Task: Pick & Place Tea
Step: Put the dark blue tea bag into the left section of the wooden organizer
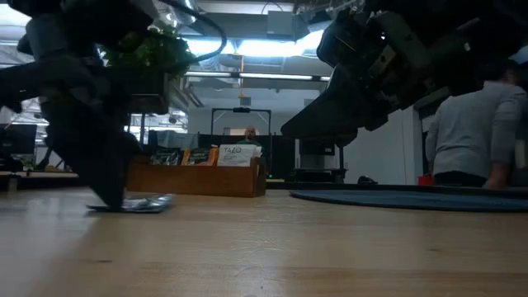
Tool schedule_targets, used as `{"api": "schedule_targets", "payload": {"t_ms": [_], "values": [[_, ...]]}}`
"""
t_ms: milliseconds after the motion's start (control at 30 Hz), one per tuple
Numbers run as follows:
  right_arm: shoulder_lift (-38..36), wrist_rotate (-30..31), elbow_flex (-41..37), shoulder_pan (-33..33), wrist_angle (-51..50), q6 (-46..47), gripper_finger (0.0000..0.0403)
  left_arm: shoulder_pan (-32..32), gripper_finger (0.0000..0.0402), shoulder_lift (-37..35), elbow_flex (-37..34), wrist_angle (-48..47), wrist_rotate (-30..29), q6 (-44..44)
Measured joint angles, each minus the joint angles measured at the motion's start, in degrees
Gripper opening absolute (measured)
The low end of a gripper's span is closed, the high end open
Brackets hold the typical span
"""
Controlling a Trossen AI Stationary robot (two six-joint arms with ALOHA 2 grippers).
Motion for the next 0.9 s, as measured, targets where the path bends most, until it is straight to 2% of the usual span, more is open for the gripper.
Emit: {"api": "schedule_targets", "payload": {"t_ms": [167, 267, 433, 667, 900], "values": [[0.0, 0.0, 0.0, 0.0, 0.0, 0.0, 0.0014, -0.6, 0.0002, 1.0, -0.1, 13.2, -4.1, -2.8], [0.0, 0.0, 0.0, 0.0, -0.1, 0.0, 0.0007, -0.6, 0.0003, 2.0, -0.2, 17.5, -7.0, -3.6], [0.0, 0.0, 0.0, 0.0, -0.1, 0.0, 0.0007, -0.6, 0.0002, 4.0, -0.1, 23.8, -8.2, -3.1], [0.0, -0.1, 0.0, 0.0, 0.4, 2.3, 0.0015, -0.5, 0.0002, 1.9, -0.1, 21.6, -5.9, -0.2], [0.0, -0.2, 0.0, 0.0, 0.3, 3.2, 0.0007, -0.5, 0.0002, -4.4, -0.1, 10.1, -6.9, 1.2]]}}
